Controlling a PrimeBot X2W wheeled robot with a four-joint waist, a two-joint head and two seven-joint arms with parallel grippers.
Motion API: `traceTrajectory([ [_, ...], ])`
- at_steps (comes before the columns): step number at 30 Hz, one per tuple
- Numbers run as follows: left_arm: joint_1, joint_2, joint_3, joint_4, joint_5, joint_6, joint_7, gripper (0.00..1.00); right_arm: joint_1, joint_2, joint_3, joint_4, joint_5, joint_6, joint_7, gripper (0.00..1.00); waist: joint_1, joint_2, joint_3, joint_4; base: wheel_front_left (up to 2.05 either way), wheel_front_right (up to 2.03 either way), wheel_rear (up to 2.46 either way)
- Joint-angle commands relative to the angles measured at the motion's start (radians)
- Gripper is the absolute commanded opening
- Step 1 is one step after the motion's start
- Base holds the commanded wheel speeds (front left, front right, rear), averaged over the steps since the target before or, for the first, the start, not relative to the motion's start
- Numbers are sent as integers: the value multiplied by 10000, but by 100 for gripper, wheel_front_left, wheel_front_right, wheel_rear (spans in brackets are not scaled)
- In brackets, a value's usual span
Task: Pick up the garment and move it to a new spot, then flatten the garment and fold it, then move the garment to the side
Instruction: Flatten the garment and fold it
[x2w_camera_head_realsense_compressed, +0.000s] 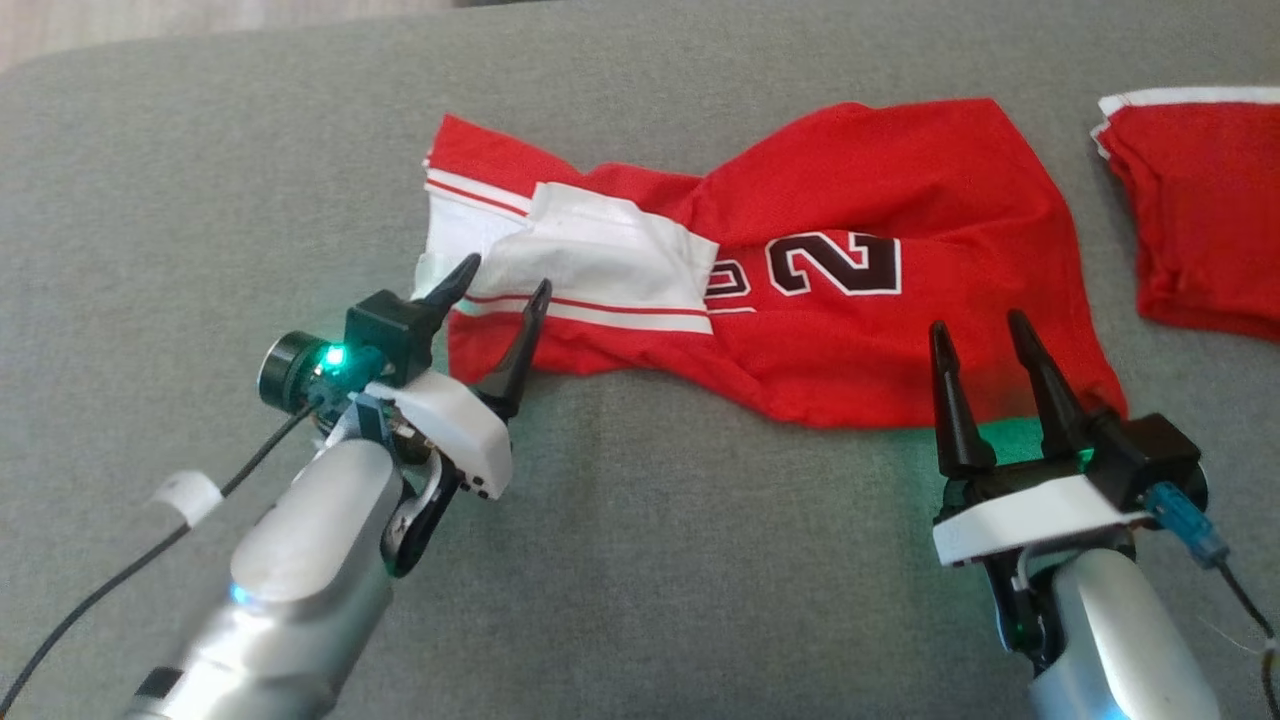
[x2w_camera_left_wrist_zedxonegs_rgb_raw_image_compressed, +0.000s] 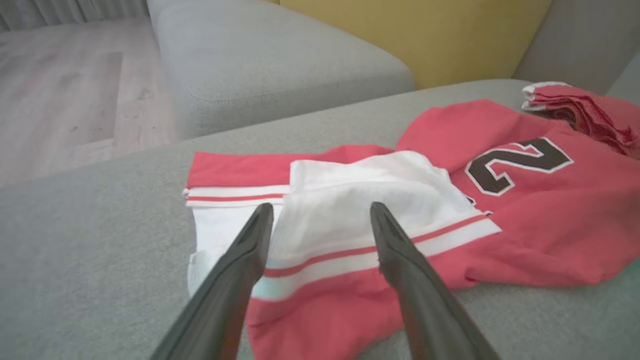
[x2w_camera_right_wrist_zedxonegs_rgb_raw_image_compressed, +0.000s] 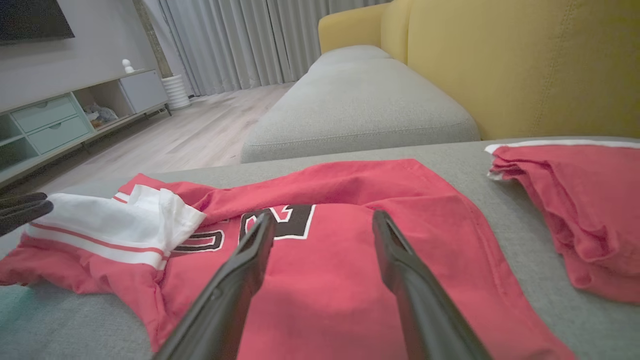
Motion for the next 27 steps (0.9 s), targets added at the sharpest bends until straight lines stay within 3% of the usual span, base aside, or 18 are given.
traceTrajectory([
  [1,-474,238,263,-195,-73,-37,-13,100,-279,-24,228,-336,42,-9,-109,100,-1,0,81,-84,0,0,0],
  [4,-685,218,159,98,-139,-260,43,100,-331,-24,218,-314,40,-9,-109,100,-1,0,148,-160,0,0,0],
  [5,-745,212,129,170,-151,-314,17,51,-346,-24,229,-304,39,-9,-109,100,-1,0,170,-185,0,0,0],
  [6,-803,205,72,209,-143,-382,-53,30,-357,-24,239,-295,38,-9,-109,100,-1,0,184,-205,0,0,0],
  [7,-850,189,25,233,-150,-443,-143,0,-368,-24,247,-284,37,-9,-109,100,-1,0,194,-221,0,0,0],
  [17,-1029,717,-534,123,88,-735,-1238,0,-362,-24,197,-158,-12,-9,-109,100,-1,0,-124,-193,0,0,0],
  [22,-766,1585,-2114,-865,336,-801,-1300,0,-246,-24,83,-138,-43,-9,-109,100,-1,0,-435,25,0,0,0],
  [27,-764,2912,-4290,-2361,195,-806,-1029,0,-155,-24,13,-87,-31,-9,-109,100,-1,0,-632,349,0,0,0],
])
